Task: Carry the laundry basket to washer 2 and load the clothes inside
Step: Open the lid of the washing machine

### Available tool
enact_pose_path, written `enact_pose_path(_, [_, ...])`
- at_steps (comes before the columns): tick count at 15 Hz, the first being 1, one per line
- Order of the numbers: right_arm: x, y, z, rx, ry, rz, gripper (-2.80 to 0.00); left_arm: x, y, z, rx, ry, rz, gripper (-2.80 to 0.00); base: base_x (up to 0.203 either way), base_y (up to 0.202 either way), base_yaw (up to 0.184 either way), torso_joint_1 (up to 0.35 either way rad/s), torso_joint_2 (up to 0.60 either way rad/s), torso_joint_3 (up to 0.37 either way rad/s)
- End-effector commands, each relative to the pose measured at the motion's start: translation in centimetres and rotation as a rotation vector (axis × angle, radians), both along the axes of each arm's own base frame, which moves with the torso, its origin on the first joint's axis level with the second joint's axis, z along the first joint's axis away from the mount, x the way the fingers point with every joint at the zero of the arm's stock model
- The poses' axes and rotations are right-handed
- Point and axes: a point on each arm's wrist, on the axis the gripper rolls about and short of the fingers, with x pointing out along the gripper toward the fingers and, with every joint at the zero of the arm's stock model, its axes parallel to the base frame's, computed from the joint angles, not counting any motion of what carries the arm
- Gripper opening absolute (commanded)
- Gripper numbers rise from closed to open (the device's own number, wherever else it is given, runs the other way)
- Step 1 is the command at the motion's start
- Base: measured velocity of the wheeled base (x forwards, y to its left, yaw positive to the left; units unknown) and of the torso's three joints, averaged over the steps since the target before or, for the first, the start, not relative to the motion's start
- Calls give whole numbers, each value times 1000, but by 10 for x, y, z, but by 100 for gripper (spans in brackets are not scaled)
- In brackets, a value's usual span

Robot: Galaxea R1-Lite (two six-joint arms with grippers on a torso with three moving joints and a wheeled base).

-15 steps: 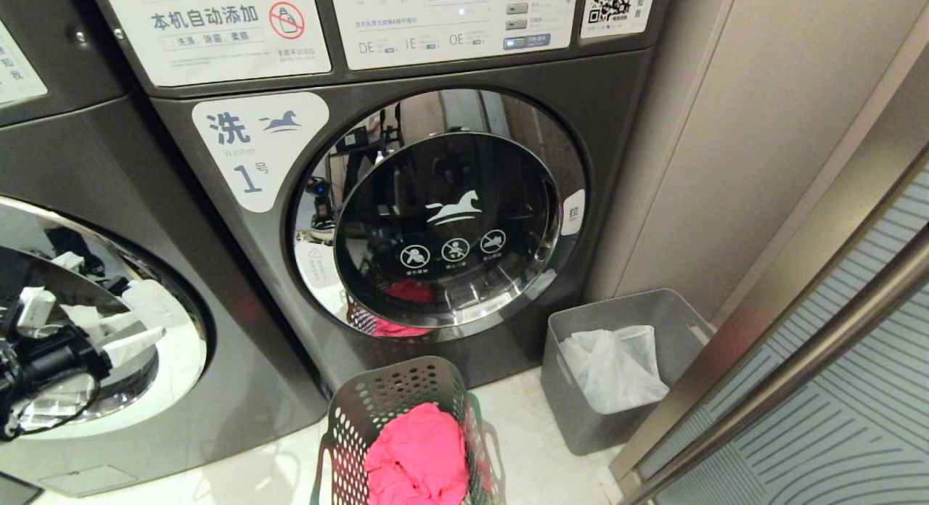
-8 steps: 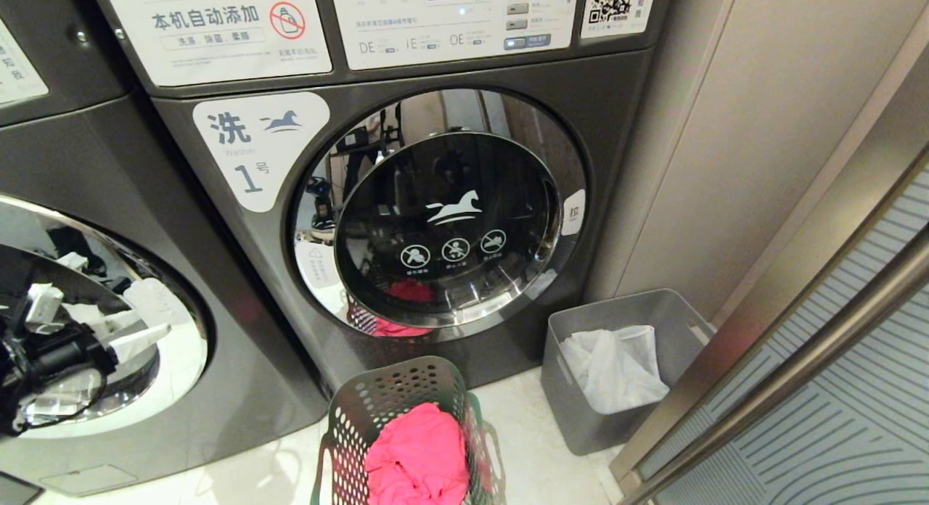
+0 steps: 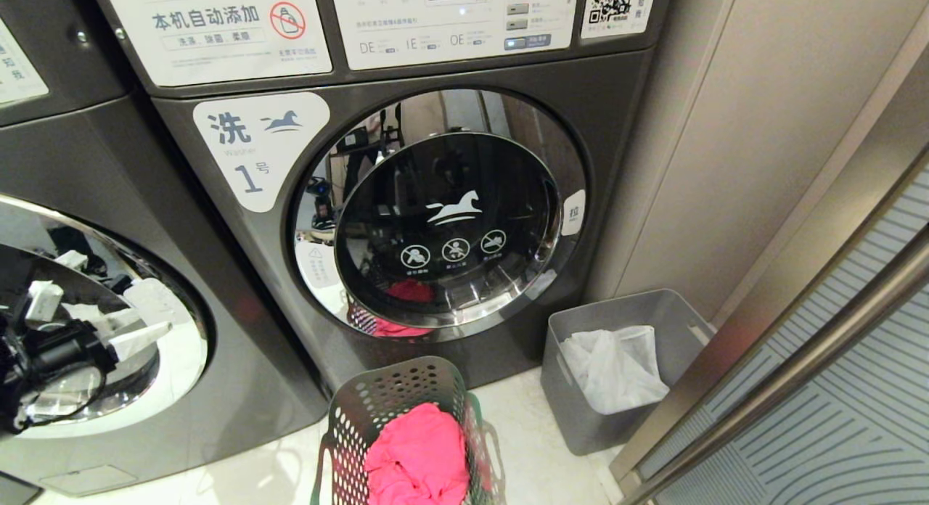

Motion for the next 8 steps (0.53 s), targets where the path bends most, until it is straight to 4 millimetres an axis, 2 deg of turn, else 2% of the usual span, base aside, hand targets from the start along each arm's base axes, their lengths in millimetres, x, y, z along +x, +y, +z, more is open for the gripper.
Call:
enact_pose_path(1, [0,0,0,0,0,0,-280,-3,1,3,3,-7,-6,0,0,0,0,0,0,0])
enact_pose_path(8, [0,0,0,0,0,0,-280,-16,10,2,-13,-2,-29,0,0,0,0,0,0,0])
